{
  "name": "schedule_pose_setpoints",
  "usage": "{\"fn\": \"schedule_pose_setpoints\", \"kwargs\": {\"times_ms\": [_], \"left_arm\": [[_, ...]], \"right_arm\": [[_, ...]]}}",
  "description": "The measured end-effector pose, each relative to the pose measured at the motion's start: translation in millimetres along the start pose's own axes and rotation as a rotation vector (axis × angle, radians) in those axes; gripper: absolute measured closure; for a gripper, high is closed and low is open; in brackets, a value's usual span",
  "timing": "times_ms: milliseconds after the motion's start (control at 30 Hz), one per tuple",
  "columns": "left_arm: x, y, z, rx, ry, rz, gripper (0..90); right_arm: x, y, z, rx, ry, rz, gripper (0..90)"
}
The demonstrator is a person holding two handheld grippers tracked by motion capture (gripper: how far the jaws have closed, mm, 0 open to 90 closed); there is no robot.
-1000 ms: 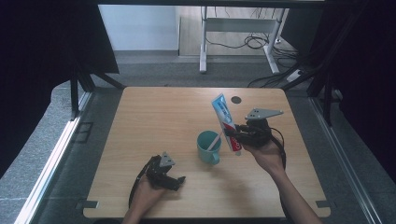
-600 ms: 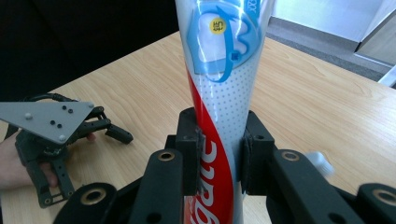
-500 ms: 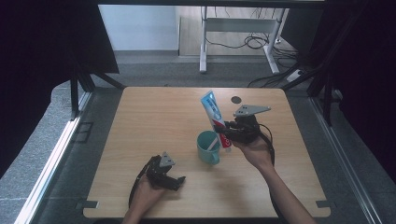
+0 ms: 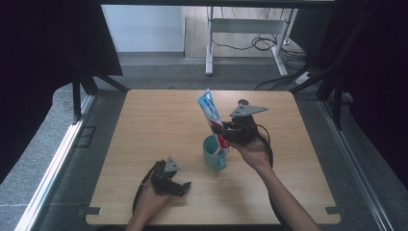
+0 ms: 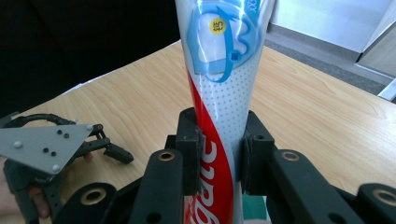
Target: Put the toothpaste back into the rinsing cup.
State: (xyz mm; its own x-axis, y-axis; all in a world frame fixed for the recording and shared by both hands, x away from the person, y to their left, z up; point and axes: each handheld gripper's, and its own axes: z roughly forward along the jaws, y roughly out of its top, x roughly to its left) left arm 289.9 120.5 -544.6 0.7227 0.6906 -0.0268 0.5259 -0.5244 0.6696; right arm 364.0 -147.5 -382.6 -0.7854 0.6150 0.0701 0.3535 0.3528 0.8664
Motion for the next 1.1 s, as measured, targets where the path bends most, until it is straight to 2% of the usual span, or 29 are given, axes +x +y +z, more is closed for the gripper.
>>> {"fn": "schedule_pose_setpoints", "kwargs": {"times_ms": [333, 767, 1100], "left_arm": [[0.0, 0.0, -0.1, 0.001, 0.002, 0.001, 2.6], [-0.1, 0.0, -0.1, 0.0, 0.003, -0.001, 2.6], [0.0, 0.0, -0.3, 0.003, 0.002, 0.002, 2.6]], "right_arm": [[0.2, -1.9, 17.0, 0.0, -0.011, -0.003, 72.6], [-3.0, -16.8, 31.6, -0.002, -0.029, 0.002, 72.5], [-2.0, -30.8, 40.1, -0.003, -0.024, -0.001, 72.4]]}}
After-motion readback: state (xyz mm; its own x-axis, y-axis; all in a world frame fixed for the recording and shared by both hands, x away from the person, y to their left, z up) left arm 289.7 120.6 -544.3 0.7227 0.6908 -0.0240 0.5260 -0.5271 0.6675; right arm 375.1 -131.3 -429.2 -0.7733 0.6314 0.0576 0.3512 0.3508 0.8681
